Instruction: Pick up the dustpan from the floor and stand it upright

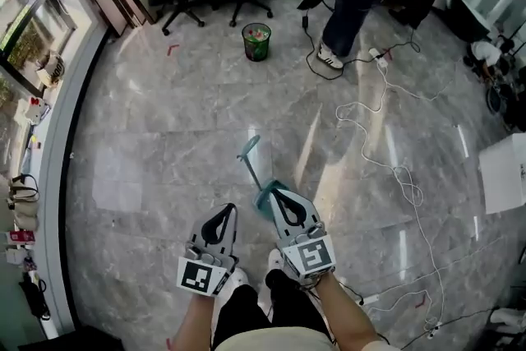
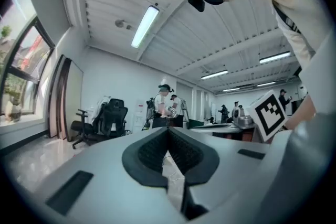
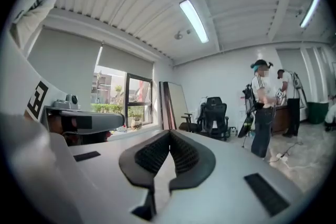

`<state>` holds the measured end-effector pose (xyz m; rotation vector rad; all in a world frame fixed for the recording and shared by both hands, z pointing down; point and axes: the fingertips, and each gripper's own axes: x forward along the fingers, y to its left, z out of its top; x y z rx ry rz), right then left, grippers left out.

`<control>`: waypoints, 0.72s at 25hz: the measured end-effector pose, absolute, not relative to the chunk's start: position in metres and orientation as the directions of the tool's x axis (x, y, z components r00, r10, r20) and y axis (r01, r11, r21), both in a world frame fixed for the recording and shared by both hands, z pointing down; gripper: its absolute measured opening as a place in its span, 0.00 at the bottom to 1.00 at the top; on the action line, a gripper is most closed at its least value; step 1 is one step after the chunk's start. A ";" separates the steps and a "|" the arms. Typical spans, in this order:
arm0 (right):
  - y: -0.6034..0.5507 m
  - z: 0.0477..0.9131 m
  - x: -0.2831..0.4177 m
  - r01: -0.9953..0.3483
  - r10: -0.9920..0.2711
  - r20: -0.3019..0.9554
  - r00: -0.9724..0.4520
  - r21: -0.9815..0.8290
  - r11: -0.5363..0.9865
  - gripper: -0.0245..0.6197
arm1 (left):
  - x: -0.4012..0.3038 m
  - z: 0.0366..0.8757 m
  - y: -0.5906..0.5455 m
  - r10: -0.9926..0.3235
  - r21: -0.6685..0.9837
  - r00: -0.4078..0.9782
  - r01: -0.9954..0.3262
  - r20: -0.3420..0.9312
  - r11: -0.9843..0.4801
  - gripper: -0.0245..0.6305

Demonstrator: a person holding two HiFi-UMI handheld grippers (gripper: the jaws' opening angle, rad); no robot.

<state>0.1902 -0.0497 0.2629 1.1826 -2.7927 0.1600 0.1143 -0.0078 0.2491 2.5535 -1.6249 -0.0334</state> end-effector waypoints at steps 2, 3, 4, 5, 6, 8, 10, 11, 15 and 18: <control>-0.028 0.224 0.203 -0.734 -0.728 0.106 -0.677 -0.026 0.679 0.07 | 0.123 0.217 0.017 -0.882 0.124 0.471 -0.876 0.012 -0.466 0.05; -0.017 0.208 0.204 -0.738 -0.733 0.095 -0.673 -0.020 0.675 0.07 | 0.125 0.206 0.030 -0.869 0.126 0.494 -0.863 0.003 -0.490 0.05; -0.005 0.197 0.204 -0.740 -0.736 0.087 -0.671 -0.011 0.673 0.07 | 0.124 0.197 0.041 -0.857 0.116 0.516 -0.851 0.002 -0.512 0.05; 0.007 0.190 0.202 -0.739 -0.737 0.082 -0.671 0.002 0.674 0.07 | 0.123 0.192 0.052 -0.847 0.099 0.531 -0.843 0.005 -0.528 0.05; 0.019 0.185 0.200 -0.738 -0.737 0.082 -0.671 0.016 0.674 0.07 | 0.121 0.188 0.061 -0.843 0.084 0.538 -0.840 0.010 -0.536 0.05; 0.043 0.181 0.195 -0.738 -0.737 0.085 -0.671 0.029 0.675 0.07 | 0.113 0.178 0.077 -0.842 0.067 0.540 -0.840 0.009 -0.538 0.05; 0.064 0.176 0.187 -0.733 -0.733 0.090 -0.674 0.039 0.679 0.07 | 0.106 0.168 0.092 -0.832 0.050 0.554 -0.831 -0.016 -0.554 0.05; 0.075 0.173 0.184 -0.732 -0.732 0.092 -0.675 0.042 0.680 0.07 | 0.104 0.164 0.101 -0.828 0.042 0.561 -0.826 -0.025 -0.561 0.05; 0.105 0.148 0.183 -0.753 -0.752 0.049 -0.657 0.002 0.658 0.07 | 0.100 0.138 0.125 -0.823 -0.009 0.568 -0.823 -0.028 -0.568 0.05; 0.117 0.131 0.185 -0.761 -0.760 0.019 -0.649 -0.018 0.649 0.07 | 0.099 0.133 0.139 -0.824 -0.007 0.565 -0.825 -0.039 -0.565 0.05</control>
